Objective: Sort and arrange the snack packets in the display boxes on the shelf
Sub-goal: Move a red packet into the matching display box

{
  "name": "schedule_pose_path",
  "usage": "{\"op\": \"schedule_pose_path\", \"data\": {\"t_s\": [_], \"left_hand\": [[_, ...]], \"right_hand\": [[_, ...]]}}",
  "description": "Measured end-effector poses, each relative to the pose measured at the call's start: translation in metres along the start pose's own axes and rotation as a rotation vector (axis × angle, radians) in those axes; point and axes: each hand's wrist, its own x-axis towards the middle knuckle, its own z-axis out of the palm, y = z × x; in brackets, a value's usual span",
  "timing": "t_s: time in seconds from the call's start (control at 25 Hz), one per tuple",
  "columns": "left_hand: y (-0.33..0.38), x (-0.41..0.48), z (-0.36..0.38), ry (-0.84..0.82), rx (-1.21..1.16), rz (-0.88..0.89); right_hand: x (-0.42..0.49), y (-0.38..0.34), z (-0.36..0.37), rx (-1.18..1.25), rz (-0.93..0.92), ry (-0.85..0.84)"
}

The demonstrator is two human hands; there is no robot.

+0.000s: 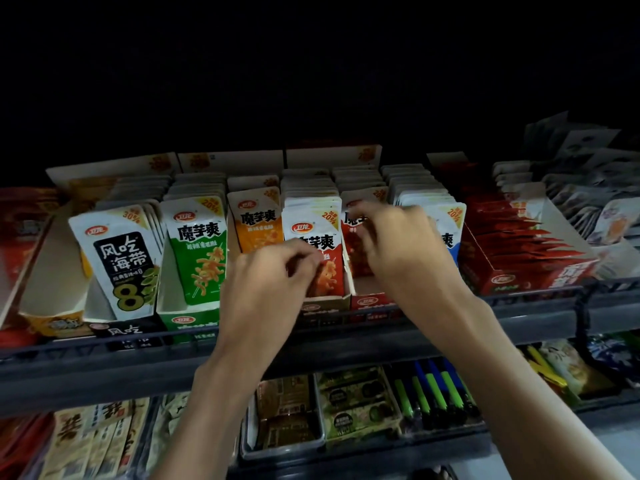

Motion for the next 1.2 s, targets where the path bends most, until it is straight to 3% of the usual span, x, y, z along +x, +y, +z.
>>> {"op": "schedule_pose_path", "data": {"t_s": [0.08,0.24,0.48,0.76,1.04,1.2], "left_hand": [[-0.001,0.000,-0.003,0.054,0.026,-0.078],[-0.002,0.000,-0.003,0.007,0.068,-0.132],[0.000,0.001,-0.004,0.007,0.073,-0.167],[-0.003,0.002,-0.008,0.091,0.000,-0.160],[-0.001,0.002,-0.007,0.064,-0.009,-0.149],[-0.003,0.000,-0.007,0.026,-0.055,-0.134]], "right_hand": [[-0.004,-0.008,-0.002,0.062,-0.074,0.145],[-0.007,-0.010,0.015,0.091,-0.145,0.139],[-0.010,-0.013,0.018,0.133,-0.215,0.281],[-0.008,-0.011,0.021,0.200,-0.077,0.258],[-0.008,-0.011,0.021,0.273,-0.144,0.319],[-0.006,-0.012,0.011,0.484,-0.108,0.391]]}}
